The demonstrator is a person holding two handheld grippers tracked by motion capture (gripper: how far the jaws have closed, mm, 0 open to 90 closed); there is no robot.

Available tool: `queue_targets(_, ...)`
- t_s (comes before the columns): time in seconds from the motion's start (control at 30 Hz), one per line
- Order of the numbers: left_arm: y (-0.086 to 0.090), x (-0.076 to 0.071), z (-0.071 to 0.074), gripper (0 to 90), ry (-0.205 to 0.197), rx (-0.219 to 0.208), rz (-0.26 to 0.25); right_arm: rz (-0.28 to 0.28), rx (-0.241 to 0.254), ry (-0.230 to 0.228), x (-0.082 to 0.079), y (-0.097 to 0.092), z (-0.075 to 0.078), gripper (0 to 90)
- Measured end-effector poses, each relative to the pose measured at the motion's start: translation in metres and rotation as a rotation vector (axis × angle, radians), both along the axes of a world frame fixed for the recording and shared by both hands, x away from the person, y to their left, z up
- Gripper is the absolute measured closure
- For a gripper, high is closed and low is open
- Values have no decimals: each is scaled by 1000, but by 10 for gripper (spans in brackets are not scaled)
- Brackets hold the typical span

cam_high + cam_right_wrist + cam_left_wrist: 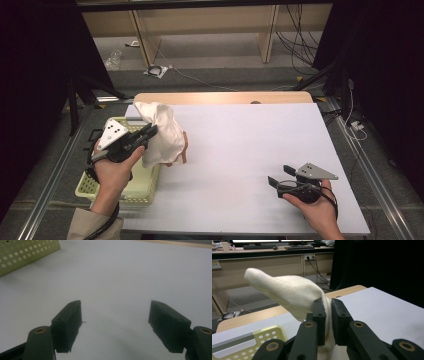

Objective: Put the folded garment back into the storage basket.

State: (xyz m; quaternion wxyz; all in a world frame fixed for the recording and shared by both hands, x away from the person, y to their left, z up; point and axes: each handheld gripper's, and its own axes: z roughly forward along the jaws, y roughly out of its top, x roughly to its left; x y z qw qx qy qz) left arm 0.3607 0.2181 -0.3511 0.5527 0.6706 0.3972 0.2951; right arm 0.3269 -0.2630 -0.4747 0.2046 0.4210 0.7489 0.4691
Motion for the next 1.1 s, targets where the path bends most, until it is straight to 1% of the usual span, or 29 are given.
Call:
queue_targets(0.2, 1, 0, 1, 817, 0, -1, 3, 0, -8, 6, 0, -1, 1, 275)
queue_targets(0.23, 1, 0, 1, 817, 0, -2, 4, 0, -1, 0, 0, 0, 0, 275)
queue_targets(1.1, 7, 1, 2, 817, 5, -2, 13, 0, 0, 1, 0, 0, 0, 275)
